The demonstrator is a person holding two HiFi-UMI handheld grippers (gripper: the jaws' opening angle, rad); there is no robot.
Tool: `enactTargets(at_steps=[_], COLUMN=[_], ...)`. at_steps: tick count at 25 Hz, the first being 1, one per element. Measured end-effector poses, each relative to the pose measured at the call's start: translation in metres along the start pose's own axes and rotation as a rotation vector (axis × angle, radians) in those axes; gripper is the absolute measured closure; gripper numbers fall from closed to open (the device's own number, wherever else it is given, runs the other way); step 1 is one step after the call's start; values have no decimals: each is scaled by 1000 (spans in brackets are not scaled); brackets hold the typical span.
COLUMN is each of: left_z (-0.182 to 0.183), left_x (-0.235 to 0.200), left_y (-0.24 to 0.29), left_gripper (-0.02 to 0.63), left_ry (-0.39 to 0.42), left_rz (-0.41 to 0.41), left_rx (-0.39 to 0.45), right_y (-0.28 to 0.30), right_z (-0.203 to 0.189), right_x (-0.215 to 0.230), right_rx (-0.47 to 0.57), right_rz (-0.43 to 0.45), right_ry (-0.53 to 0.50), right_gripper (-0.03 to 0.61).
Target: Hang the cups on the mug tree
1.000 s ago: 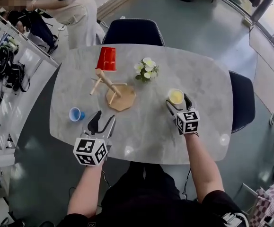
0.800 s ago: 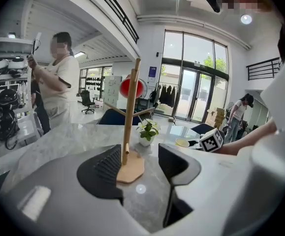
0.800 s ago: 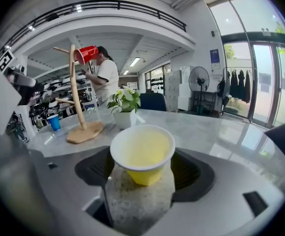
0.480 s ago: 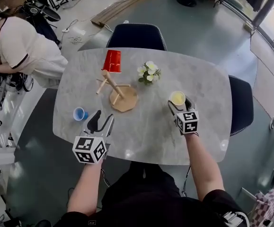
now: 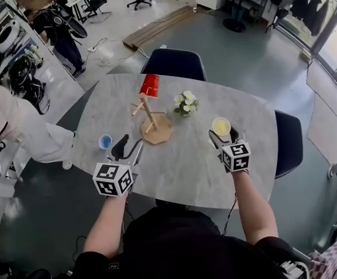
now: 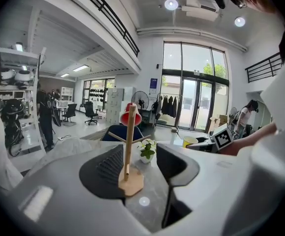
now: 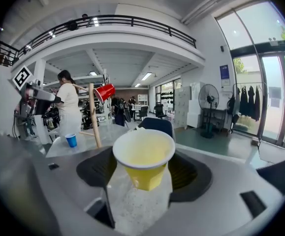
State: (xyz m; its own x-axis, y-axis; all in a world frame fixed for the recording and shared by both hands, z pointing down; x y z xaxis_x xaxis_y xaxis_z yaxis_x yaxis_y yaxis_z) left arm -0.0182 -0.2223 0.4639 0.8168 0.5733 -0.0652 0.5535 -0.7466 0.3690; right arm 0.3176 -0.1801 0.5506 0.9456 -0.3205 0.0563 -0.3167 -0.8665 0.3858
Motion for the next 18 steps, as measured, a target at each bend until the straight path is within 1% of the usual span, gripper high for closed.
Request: enactTargets(at_steps=[4,8,14,18], left_z=[11,16,16,23], left_x=[-1,-9,-36,-54], left_y=[-14,-16,-10,-5], left_gripper=[394,397,414,417], left_ry=[0,-18,-44,-33], left_rz=[18,20,15,6], left_rx=[16,33,41,49], right_y=[-8,4,30,53], right_z=[26,49,69,81], right_x=[-20,-42,-81,-101], right_rx=[33,40,-11,-35], right_rz=[46,103,185,209], right_ry=[-26,-63,-147,-165], right_gripper=[245,245,245,245])
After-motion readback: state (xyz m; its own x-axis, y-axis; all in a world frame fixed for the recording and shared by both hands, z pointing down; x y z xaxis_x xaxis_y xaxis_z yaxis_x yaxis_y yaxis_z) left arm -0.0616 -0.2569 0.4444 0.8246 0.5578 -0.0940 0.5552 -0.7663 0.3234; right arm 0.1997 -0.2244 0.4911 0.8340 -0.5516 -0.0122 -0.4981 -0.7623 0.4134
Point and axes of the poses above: the fingertips, and each gripper's own axes: y forward along the fingers, x to its right, z out of its top, the point moved 4 cm from there along -y, backward along the fingers, and after that the axes turned 9 degrees about z, right-handed, at the moved point
